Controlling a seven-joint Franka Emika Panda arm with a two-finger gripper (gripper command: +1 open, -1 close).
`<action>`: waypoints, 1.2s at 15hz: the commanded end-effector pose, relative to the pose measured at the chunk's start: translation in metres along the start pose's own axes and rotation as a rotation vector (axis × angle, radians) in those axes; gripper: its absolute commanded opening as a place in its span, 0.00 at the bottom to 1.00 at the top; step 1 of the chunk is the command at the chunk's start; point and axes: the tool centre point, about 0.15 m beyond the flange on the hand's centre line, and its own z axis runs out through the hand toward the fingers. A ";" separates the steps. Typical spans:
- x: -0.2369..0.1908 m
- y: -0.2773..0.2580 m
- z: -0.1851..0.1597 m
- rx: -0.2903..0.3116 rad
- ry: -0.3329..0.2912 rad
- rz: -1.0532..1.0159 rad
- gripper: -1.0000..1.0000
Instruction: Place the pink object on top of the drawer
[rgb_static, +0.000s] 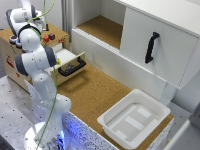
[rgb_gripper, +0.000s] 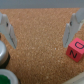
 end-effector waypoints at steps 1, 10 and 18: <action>-0.019 0.034 -0.014 -0.001 -0.155 -0.219 1.00; -0.144 0.077 0.023 -0.001 0.053 -0.330 1.00; -0.147 0.107 0.044 0.042 0.091 -0.522 1.00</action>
